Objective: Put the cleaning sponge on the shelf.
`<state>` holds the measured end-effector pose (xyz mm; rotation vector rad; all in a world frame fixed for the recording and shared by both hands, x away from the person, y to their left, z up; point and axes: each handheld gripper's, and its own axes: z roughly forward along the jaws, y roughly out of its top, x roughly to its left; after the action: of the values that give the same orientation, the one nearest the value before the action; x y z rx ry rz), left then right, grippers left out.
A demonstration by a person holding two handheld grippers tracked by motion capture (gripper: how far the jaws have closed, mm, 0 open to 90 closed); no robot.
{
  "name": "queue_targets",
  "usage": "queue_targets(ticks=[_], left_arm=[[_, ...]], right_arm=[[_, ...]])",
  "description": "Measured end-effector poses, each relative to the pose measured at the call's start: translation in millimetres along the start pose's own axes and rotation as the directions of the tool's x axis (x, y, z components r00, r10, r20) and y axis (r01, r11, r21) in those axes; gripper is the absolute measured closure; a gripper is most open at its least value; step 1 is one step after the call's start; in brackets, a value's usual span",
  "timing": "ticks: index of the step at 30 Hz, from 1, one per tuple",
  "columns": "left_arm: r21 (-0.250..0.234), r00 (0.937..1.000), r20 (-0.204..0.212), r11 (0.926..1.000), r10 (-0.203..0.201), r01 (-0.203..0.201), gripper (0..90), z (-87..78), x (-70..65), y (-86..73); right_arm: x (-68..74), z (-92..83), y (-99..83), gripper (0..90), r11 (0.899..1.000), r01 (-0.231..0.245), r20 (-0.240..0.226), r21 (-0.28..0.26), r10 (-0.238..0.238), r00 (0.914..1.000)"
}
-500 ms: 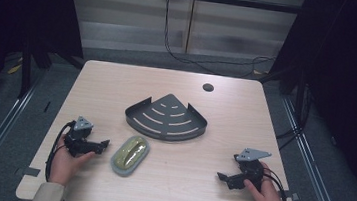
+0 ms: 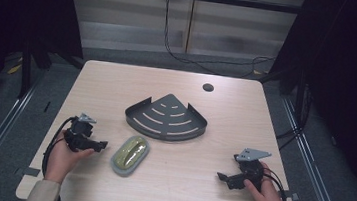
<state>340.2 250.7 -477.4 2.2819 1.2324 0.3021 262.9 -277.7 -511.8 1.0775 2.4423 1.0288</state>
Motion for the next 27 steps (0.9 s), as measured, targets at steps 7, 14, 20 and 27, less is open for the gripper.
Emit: queue_targets(ticks=[7, 14, 20, 27], left_arm=[[0.122, 0.9983, 0.043, 0.9915, 0.040, -0.045, 25.9, -19.2, -11.3, 15.0], [0.237, 0.9920, 0.101, 0.9665, 0.076, -0.098, 26.3, -26.8, -38.1, 37.1], [0.268, 0.9888, 0.118, 0.9559, 0.091, -0.120, 26.3, -29.2, -52.7, 51.3], [0.276, 0.9853, 0.133, 0.9506, 0.107, -0.141, 26.9, -35.4, -66.2, 67.3]], right_arm=[[-0.1, 0.0, 0.0, 4.2, 1.000, 0.001, 0.000, 0.000, -0.001, 1.0000], [0.0, 0.0, 0.0, 4.2, 1.000, 0.001, 0.000, 0.000, -0.001, 1.0000], [0.0, 0.0, 0.0, 4.1, 1.000, 0.000, 0.000, 0.000, 0.000, 1.0000], [0.0, 0.0, 0.0, 4.1, 1.000, 0.000, 0.001, 0.000, 0.000, 1.0000]])
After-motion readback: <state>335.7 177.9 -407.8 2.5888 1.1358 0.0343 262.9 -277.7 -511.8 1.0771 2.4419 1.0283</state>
